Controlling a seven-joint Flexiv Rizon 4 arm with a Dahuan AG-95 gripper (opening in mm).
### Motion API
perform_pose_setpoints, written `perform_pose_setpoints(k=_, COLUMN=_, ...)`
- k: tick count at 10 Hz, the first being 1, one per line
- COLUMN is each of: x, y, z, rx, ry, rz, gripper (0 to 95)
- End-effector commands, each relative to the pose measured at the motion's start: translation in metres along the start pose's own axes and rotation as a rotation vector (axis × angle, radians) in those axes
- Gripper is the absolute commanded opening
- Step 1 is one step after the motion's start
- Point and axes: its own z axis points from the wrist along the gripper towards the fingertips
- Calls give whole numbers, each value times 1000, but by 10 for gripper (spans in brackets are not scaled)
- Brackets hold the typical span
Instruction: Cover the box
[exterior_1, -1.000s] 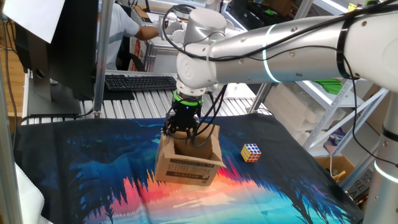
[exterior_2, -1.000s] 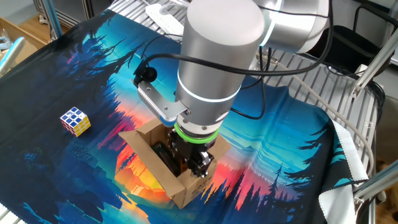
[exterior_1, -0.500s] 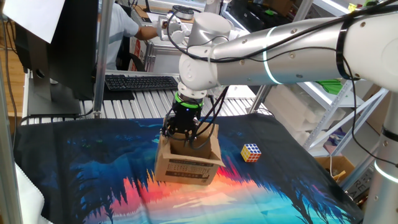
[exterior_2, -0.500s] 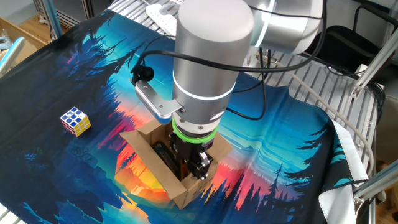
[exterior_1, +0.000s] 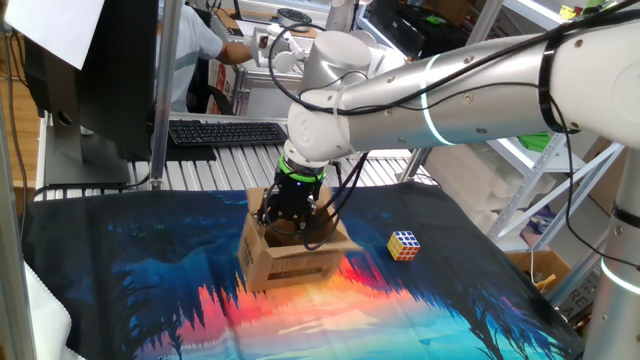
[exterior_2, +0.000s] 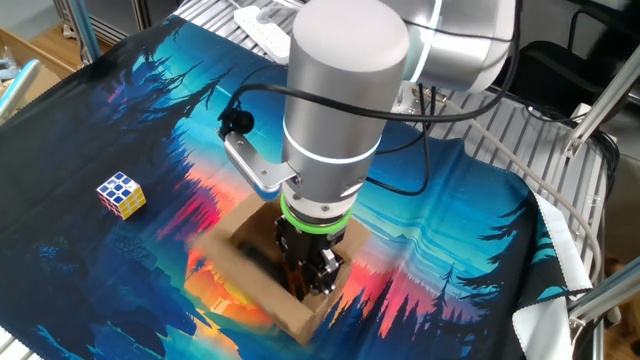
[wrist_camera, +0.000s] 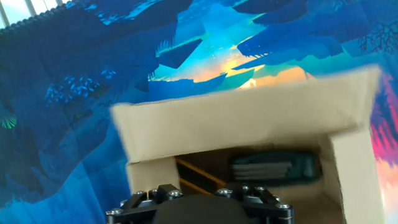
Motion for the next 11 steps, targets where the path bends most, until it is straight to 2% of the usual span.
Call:
perform_pose_setpoints(k=1, x=-1, y=0, z=-2, rx=-6, ry=14, rz=5, gripper=570)
perform_pose_setpoints(k=2, x=-2, y=0, z=-6, rx=-14, ry=26, rz=12, gripper=570)
perform_pose_setpoints(k=4, x=-4, y=1, z=-21, rx=-3, ry=46, rz=6, gripper=570)
perform_pose_setpoints(k=6, x=-5, y=-2, z=-42, rx=15, ry=86, rz=-20, gripper=570)
perform_pose_setpoints(k=7, x=-5, y=-7, z=-57, rx=22, ry=107, rz=-47, gripper=570)
perform_pose_setpoints(k=9, x=-4, y=-14, z=-74, rx=44, ry=111, rz=-79, gripper=570)
perform_pose_setpoints(k=10, x=-3, y=-17, z=-79, rx=55, ry=108, rz=-95, gripper=380)
perform_pose_setpoints(k=11, x=-3, y=-19, z=-82, rx=71, ry=102, rz=-121, gripper=380)
